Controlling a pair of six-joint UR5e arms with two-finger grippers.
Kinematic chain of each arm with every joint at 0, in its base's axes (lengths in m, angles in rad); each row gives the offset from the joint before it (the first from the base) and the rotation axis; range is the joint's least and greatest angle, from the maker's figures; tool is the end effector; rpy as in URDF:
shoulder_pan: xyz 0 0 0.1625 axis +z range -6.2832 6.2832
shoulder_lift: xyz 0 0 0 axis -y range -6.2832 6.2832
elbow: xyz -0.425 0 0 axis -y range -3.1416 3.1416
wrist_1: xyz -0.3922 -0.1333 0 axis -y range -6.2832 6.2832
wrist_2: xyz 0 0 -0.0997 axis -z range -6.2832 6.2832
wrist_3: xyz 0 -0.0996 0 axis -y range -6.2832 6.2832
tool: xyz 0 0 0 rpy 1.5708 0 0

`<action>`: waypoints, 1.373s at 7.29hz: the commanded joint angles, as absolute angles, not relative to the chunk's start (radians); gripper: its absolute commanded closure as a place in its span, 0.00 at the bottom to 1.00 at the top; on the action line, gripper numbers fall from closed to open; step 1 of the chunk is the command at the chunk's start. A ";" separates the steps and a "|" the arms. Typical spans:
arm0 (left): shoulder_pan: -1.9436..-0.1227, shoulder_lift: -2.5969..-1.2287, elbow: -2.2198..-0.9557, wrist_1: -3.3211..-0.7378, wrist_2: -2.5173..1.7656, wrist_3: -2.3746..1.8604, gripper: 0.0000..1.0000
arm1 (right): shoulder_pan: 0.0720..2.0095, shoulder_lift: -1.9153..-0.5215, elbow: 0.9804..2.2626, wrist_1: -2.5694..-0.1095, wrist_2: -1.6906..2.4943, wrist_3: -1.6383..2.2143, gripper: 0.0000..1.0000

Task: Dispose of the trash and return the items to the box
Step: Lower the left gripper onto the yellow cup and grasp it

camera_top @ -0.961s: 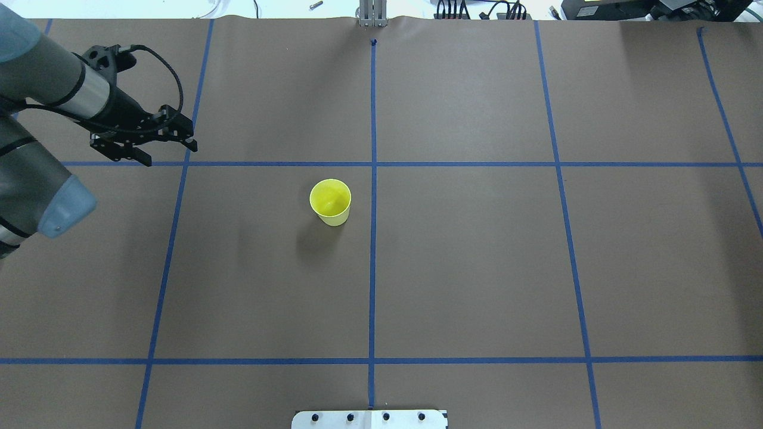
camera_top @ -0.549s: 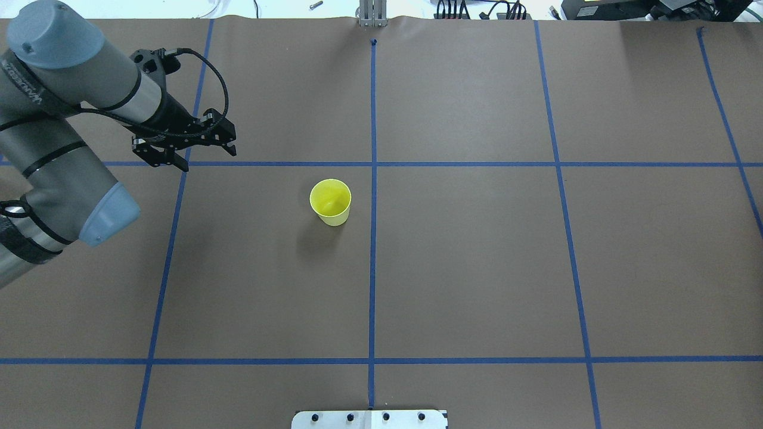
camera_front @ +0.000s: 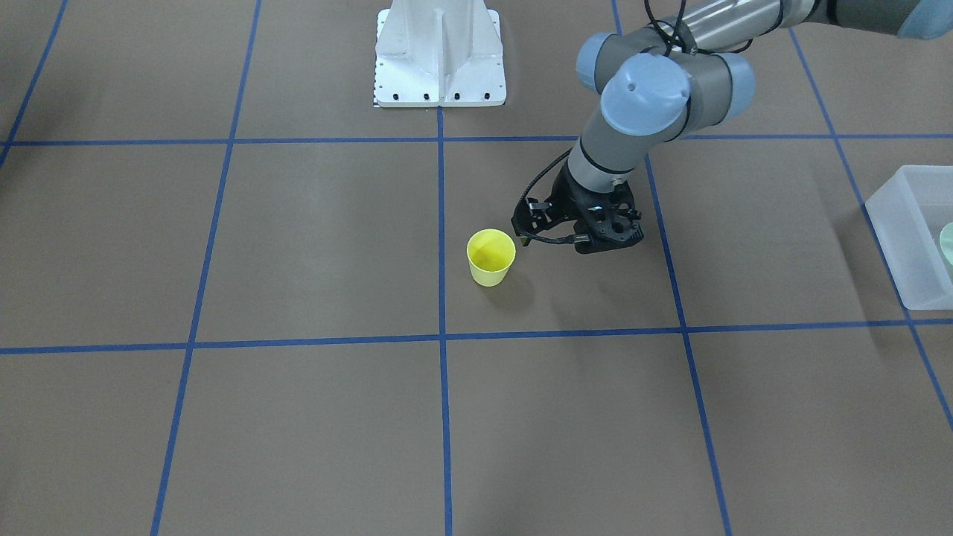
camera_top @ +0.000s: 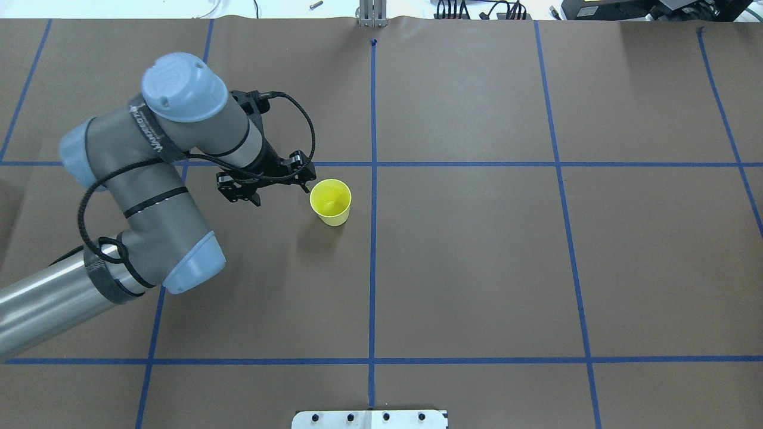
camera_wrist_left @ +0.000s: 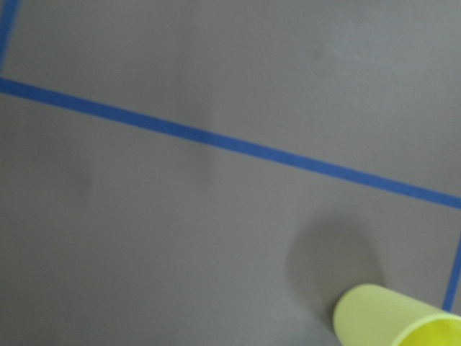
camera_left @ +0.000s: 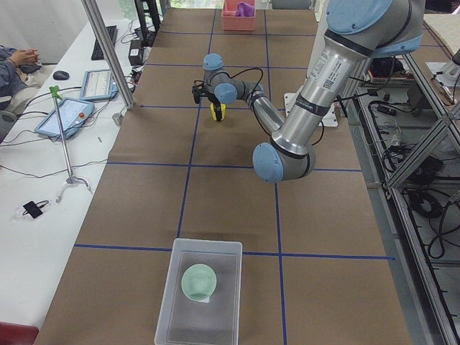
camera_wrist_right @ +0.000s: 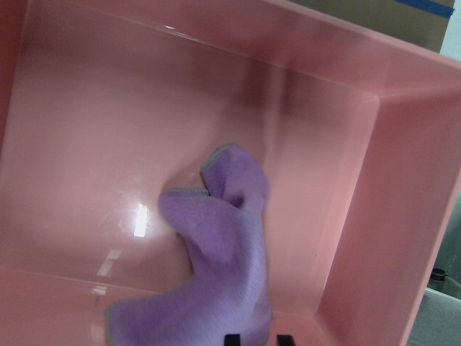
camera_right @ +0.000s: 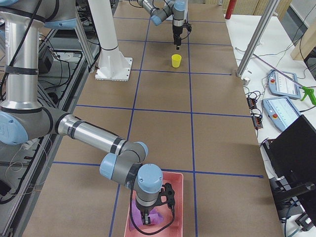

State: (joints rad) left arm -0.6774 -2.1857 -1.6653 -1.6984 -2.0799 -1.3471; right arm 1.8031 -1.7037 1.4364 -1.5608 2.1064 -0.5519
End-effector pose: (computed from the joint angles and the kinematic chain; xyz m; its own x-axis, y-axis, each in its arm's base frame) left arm 0.4721 -0.4886 0.2384 0.5677 -0.2080 -0.7965 0.1429 0.9778 -0.1535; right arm 0.1716 -0.3669 0.7955 0.8039 -0.2172 0.5537 0.2335 0.9714 0.0421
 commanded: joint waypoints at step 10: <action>-0.589 -2.230 -1.604 -1.733 -1.994 -1.351 1.00 | 1.668 -1.706 1.699 -1.565 2.309 -0.220 0.00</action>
State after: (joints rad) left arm -0.5851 -2.2327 -1.5943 -1.7214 -1.9910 -1.3545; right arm 1.7300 -1.7054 1.6245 -1.5647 2.2866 -0.3335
